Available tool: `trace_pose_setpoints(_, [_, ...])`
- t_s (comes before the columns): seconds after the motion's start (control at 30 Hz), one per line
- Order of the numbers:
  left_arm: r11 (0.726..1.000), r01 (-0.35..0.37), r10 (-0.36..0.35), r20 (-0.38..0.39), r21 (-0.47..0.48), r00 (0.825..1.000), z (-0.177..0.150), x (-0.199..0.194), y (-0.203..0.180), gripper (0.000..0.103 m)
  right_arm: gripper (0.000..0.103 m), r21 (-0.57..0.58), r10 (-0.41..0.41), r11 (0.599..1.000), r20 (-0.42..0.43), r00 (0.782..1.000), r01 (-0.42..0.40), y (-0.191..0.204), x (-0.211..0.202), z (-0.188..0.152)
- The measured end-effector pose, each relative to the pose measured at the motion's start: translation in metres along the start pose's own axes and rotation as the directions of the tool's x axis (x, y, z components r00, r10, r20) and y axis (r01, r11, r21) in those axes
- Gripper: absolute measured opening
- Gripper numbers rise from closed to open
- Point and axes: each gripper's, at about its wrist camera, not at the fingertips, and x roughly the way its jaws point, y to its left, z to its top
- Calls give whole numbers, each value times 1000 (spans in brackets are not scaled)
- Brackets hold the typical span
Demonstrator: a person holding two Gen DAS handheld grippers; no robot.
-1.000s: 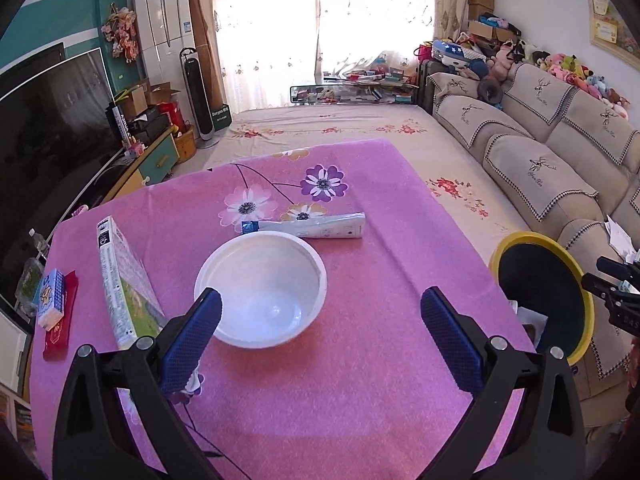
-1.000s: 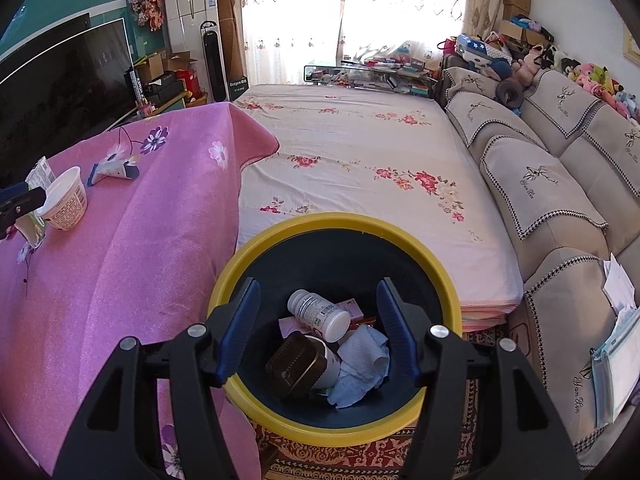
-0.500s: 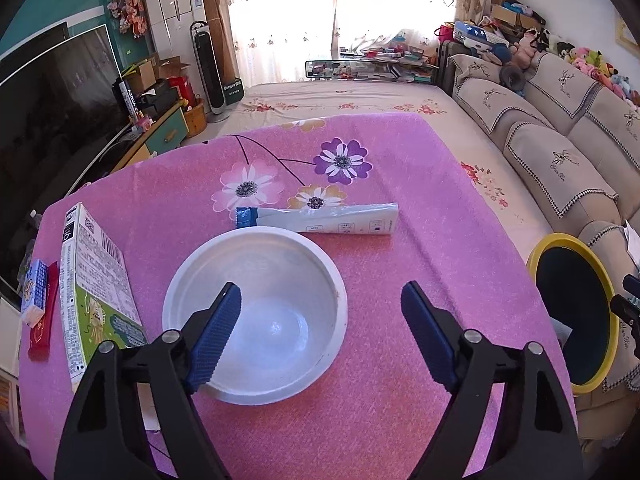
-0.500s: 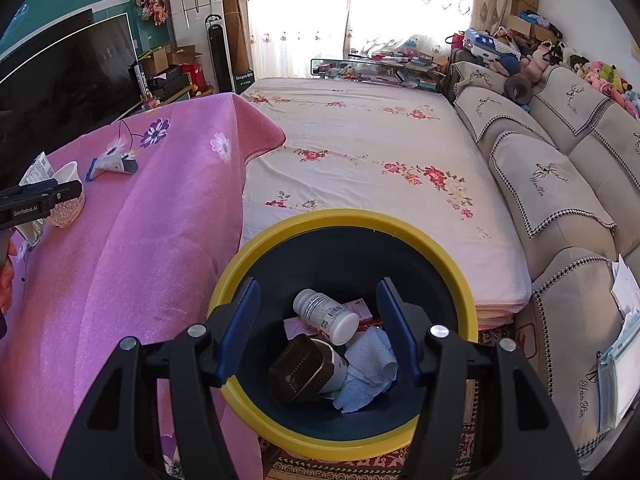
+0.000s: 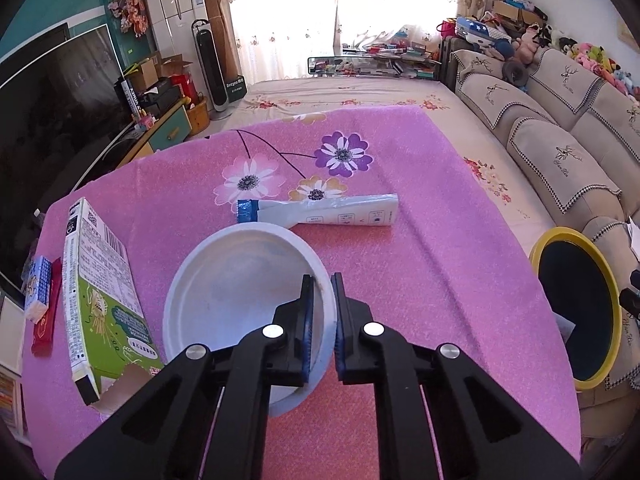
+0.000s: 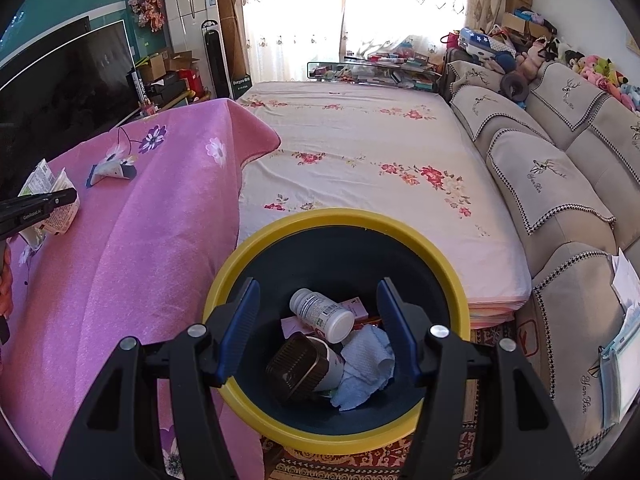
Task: Collect trash
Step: 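Grasp the rim of the white bowl with the left gripper and lift, then carry the white bowl over the yellow bin and open the left gripper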
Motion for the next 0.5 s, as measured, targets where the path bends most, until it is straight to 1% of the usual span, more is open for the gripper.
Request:
trace_pose_setpoints(0.2, [999,45,-46,47,31,998,-10,-43,-14,9,58,-2,7,1000,24,1000,-7,2,-14,-3])
trace_pose_setpoints(0.5, [987,115,-127,104,114,986,-21,-110,-47,9,58,4,13,1000,64,998,-14,-2,-37,-10])
